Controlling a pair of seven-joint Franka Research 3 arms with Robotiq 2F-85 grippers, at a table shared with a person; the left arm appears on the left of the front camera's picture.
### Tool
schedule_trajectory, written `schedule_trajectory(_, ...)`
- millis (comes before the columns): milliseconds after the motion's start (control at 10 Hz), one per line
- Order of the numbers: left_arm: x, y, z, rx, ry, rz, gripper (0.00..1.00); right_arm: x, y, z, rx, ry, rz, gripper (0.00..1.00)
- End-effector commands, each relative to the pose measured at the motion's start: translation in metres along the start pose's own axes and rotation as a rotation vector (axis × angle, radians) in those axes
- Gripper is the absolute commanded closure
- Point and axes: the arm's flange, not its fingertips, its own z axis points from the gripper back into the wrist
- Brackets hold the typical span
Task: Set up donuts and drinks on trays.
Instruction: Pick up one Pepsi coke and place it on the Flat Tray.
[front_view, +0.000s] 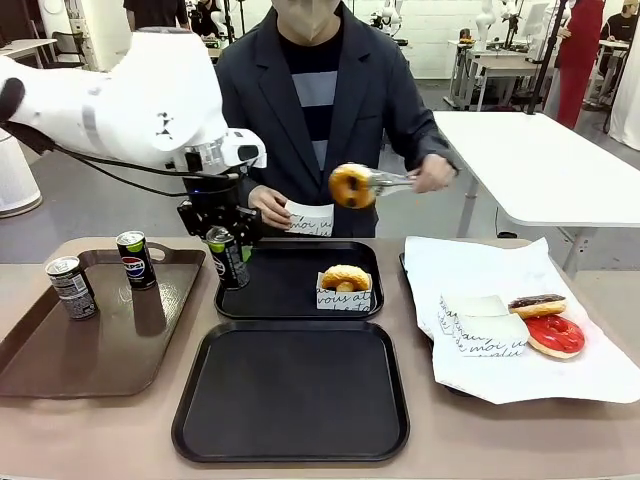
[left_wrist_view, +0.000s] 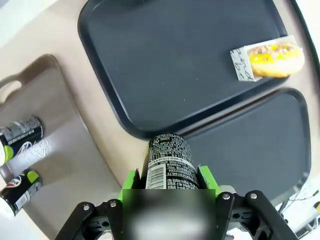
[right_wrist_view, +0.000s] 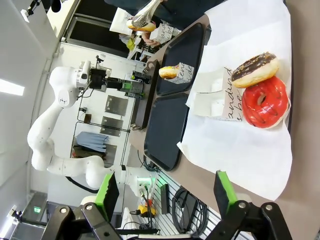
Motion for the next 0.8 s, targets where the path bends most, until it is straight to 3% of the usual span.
schedule_trajectory(0, 0.016, -0.001, -0.017, 0.032, 0.001, 0.044, 0.41, 0.001, -0.001, 0.001, 0.016, -0.012, 0.019, 0.00)
schedule_trajectory(300, 0.029, 0.000, -0.037, 0.052, -0.041, 0.056, 0.41, 0.001, -0.001, 0.001, 0.016, -0.012, 0.019, 0.00)
schedule_trajectory(500, 0.032, 0.002, -0.046, 0.079, -0.013, 0.065, 0.41, 0.001, -0.001, 0.001, 0.016, -0.012, 0.019, 0.00)
schedule_trajectory(600, 0.021, 0.004, -0.039, 0.104, 0.033, 0.085, 0.41, 0.001, -0.001, 0.001, 0.016, -0.012, 0.019, 0.00)
schedule_trajectory(700, -0.014, 0.008, -0.016, 0.151, 0.119, 0.055, 0.41, 0.001, -0.001, 0.001, 0.016, -0.012, 0.019, 0.00)
